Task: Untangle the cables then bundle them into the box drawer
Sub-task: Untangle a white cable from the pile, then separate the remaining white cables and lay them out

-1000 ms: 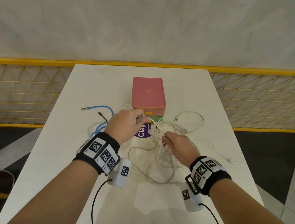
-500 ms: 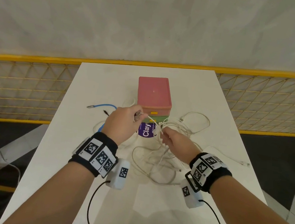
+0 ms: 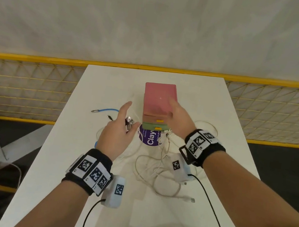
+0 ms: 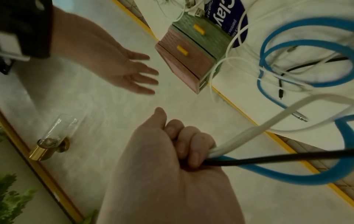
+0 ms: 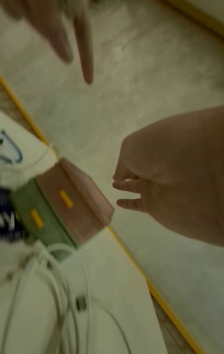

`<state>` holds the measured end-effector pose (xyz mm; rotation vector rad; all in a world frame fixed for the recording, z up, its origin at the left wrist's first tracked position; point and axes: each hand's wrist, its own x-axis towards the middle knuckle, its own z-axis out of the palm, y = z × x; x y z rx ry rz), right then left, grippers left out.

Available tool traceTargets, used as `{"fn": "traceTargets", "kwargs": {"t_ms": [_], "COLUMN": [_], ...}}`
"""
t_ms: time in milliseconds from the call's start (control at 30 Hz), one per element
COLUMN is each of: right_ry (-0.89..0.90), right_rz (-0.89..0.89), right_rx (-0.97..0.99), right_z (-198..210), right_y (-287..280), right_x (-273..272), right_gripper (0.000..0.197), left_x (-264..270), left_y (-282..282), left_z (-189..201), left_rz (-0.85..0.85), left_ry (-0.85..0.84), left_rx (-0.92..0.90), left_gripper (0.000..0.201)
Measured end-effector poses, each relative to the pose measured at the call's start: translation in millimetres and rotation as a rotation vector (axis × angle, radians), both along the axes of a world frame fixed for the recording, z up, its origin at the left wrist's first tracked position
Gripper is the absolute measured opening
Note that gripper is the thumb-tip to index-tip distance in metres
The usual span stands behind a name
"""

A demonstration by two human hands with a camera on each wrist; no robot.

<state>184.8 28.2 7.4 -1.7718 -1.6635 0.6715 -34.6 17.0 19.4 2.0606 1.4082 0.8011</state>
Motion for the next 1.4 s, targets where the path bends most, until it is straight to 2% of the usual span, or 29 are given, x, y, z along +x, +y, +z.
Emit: {"fn": "traceTargets", "kwargs": {"t_ms": [33, 100, 133, 233, 300, 433, 500, 633, 767, 833, 900, 967, 1067, 1200, 1267, 1333, 1400], "right_ry": [-0.014, -0.192, -0.276, -0.411, -0.507, -0.619, -0.649, -0.766, -0.856, -0.687, -0.394, -0.141, 0.124, 0.353, 0.498, 0.577, 0.590], "right_rz": [-0.055, -0.180, -0.223, -0.226, -0.154, 0.006, 0.036, 0.032, -0.078, -0.257, -0.380, -0.325, -0.193, -0.100, -0.056, -0.055, -0.073], "right_rx": [0.021, 0.027, -0.020, -0.281, -0.436, -0.562, -0.552, -0.399, -0.299, -0.178, 0.020, 0.142, 0.229, 0.233, 0.248, 0.284, 0.293], "right_z": [-10.2, -24.0, -29.6, -42.6, -46.5, -58.3, -65.6, -77.2, -83.6, -71.6, -49.5, -21.6, 9.9, 14.7, 14.7, 14.4, 14.5], "right_y": [0.8, -3.2, -6.1, -8.7, -5.8, 3.1, 6.2, 5.7, -2.2, -8.8, -17.7, -32.4, -59.9, -86.1, -95.5, -101.4, -103.5], "right_x": [13.0, 38.6, 50.6, 79.0, 89.2, 96.1, 97.4, 100.9, 111.3, 111.0, 99.1, 72.2, 14.0, -40.5, -52.8, -56.9, -57.9], "right_gripper": [0.065, 0.050, 0.048, 0.043, 0.050, 0.061, 0.056, 0.036, 0.040, 0.033, 0.023, 0.018, 0.020, 0.010, 0.020, 0.030, 0.027], "left_x": [-0.4, 1.2, 3.3, 11.7, 18.5, 31.2, 36.3, 43.1, 44.2, 44.4, 44.9, 46.4, 52.0, 62.2, 63.7, 64.0, 63.4], "left_y": [1.3, 4.2, 6.3, 14.0, 18.3, 21.1, 21.0, 18.1, 14.6, 14.2, 14.2, 12.8, 1.3, -22.0, -27.9, -30.8, -33.0], "left_z": [-2.4, -6.3, -8.5, -15.5, -18.7, -22.3, -22.5, -21.6, -19.0, -14.7, -7.4, 1.6, 18.2, 32.7, 35.1, 34.4, 32.9], "left_rz": [-0.007, -0.016, -0.021, -0.043, -0.060, -0.096, -0.119, -0.131, -0.103, -0.071, -0.045, -0.041, -0.107, -0.163, -0.148, -0.168, -0.192], "left_ry": [0.006, 0.014, 0.011, 0.007, 0.004, -0.006, -0.015, -0.044, -0.086, -0.161, -0.277, -0.373, -0.464, -0.622, -0.686, -0.696, -0.638], "left_rx": [0.008, 0.023, 0.024, 0.008, -0.017, -0.067, -0.076, -0.094, -0.087, -0.084, -0.107, -0.134, -0.180, -0.316, -0.391, -0.460, -0.453], "left_gripper": [0.046, 0.021, 0.017, 0.026, 0.029, 0.029, 0.027, 0.025, 0.024, 0.018, 0.012, 0.016, 0.018, 0.018, 0.009, 0.007, 0.006]}}
